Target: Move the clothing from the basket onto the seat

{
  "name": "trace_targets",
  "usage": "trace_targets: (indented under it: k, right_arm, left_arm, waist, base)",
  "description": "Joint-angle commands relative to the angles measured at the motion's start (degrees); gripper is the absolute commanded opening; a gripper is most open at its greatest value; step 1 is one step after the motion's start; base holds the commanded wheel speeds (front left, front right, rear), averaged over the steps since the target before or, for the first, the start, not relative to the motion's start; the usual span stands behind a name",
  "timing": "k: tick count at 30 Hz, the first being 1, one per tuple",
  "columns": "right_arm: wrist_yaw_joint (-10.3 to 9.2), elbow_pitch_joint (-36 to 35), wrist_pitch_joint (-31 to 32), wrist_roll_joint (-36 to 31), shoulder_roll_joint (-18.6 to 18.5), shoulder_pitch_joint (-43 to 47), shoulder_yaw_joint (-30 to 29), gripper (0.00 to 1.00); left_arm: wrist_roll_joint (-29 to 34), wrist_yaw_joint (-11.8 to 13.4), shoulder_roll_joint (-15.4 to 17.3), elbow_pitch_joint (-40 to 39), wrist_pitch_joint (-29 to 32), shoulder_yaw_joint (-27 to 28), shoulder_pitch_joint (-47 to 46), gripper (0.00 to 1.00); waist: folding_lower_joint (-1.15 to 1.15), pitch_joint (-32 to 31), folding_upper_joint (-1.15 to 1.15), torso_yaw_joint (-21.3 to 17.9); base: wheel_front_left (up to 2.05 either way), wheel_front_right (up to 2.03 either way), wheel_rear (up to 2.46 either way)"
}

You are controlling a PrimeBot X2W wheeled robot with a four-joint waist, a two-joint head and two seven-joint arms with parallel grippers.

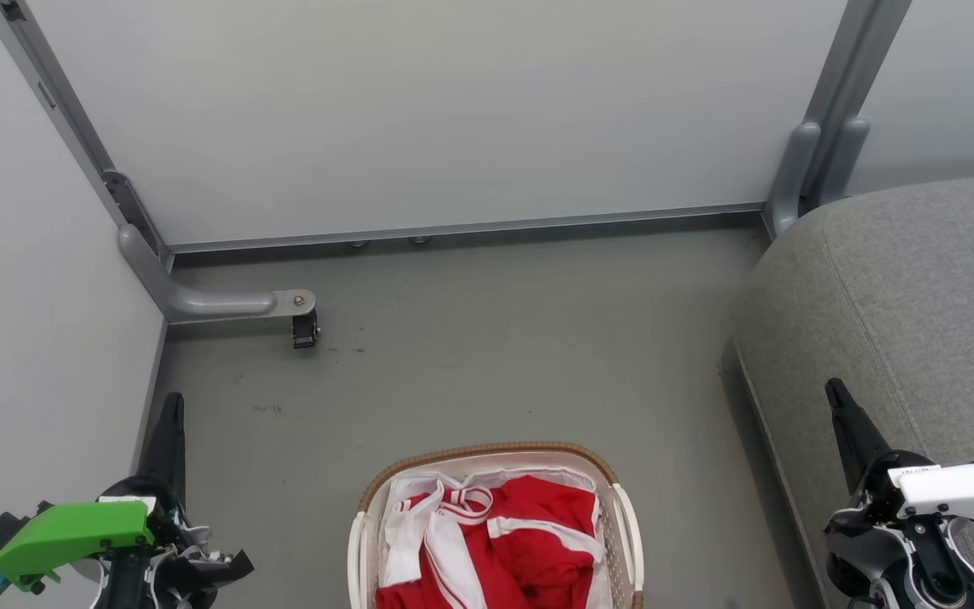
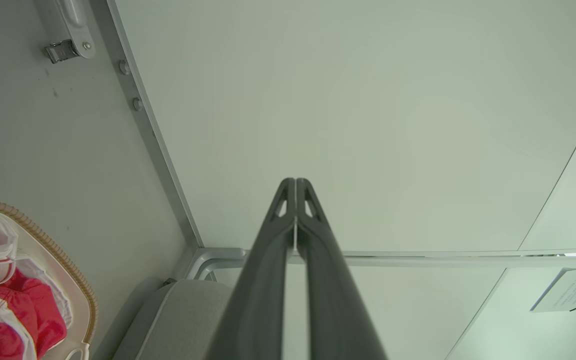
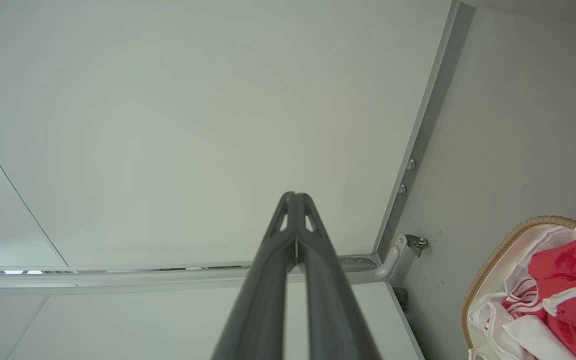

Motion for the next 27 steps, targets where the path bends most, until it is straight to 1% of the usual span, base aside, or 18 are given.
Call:
trace_targets:
  k: [1,25,26,27]
  right_arm:
    - [0.06,0.08,-0.16,-0.03,-0.17,-0.62,-0.06,0.0]
    - [0.06,0.08,-0.16,-0.03,-0.17,-0.62,-0.06,0.0]
    - [0.0,-0.01,0.0,0.0,0.0,-0.01,0.0,1.0]
    - [0.0,0.23,-0.01,-0.01,0.08,0.12,0.0,1.0]
  left_arm:
    - [0.25,-0.06,0.14,-0.04,-0.03,0.08,-0.76,0.0]
    - [0.25,-0.06,0.15,-0.02,-0.03,0.08,-0.76,0.0]
    - [0.0,0.0,0.0,-0.01,-0.01,0.01,0.0,1.0]
    - [-0.01,0.0,-0.04,0.3,-0.02,0.0,0.09,1.0]
  waist:
    - [0.0,0.0,0.0,0.0]
    - [0.0,0.0,0.0,0.0]
    - [0.0,0.0,0.0,0.0]
    - [0.0,0.0,0.0,0.0]
  base:
    - [0.0,0.0,0.0]
    - [0.0,0.0,0.0]
    - [0.0,0.0,0.0]
    - [0.0,0.0,0.0]
